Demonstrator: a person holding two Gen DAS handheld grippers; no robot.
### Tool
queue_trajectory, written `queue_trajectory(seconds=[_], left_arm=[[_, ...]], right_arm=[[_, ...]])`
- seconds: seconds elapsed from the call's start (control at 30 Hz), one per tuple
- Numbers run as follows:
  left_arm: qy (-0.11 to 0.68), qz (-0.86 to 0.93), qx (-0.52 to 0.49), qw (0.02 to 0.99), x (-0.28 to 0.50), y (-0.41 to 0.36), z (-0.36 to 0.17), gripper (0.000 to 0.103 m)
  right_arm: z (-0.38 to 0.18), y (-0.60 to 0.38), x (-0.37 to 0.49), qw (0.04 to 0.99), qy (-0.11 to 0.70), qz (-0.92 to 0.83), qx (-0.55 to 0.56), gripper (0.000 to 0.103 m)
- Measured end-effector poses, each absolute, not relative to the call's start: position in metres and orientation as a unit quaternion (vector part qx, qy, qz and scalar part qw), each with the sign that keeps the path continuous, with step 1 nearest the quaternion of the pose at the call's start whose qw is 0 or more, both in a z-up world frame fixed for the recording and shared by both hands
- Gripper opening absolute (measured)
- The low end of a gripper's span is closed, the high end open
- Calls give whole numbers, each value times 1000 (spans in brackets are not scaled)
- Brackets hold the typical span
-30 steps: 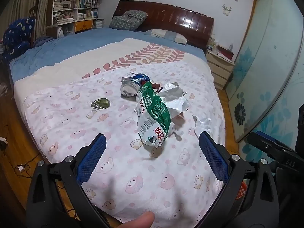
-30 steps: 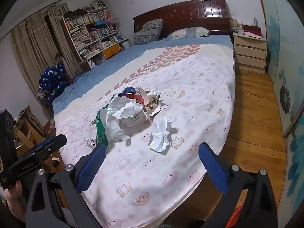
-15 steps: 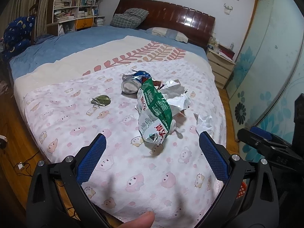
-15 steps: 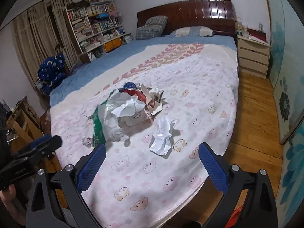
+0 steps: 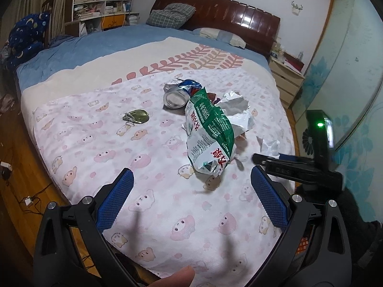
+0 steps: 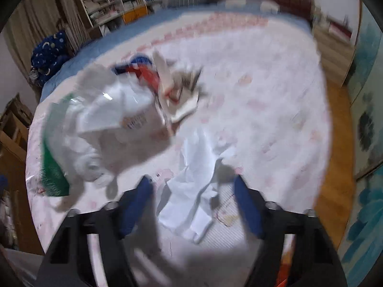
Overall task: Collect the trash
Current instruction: 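Grasp the green wrapper with the left gripper while the right grasps white tissue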
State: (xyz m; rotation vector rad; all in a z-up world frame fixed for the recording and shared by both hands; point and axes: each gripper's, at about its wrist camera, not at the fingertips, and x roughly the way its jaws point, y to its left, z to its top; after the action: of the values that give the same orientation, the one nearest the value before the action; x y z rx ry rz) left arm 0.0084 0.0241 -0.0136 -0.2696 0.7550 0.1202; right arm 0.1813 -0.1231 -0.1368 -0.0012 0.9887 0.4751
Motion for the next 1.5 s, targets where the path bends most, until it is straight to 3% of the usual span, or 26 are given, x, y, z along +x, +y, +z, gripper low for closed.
queue_trajectory(seconds=[0.03,0.13,0.4,0.6,0.63,0.83,0.97,1.3,1.5], left_arm=[[369,58,-132,918,10,24,-14,97],[372,52,-137,917,15,22,-17,97],[395,27,-116,911,60,8,-17,97],[426,13,-180,887,100,20,-38,97],[432,20,-201,879,102,26,-44,93],[436,18,-277,856,94,50,-60,32],[421,27,-264,867,84,48,-52,9],[420,40,-297,857,62,59,-53,9],[394,37,-280,875,49,62,-32,4]], right_arm=[[-136,-123,182,853,466,233,7,42],[-130,-124,185,845,469,255,28,25],[-99,-154,169,845,450,276,87,23],[-84,-177,156,845,440,288,103,23],[-82,-180,153,844,440,287,105,23],[-74,-184,145,846,431,298,104,23],[-74,-181,145,844,432,301,104,23],[-70,-167,126,844,426,313,86,23],[-63,-166,121,844,422,320,86,22]])
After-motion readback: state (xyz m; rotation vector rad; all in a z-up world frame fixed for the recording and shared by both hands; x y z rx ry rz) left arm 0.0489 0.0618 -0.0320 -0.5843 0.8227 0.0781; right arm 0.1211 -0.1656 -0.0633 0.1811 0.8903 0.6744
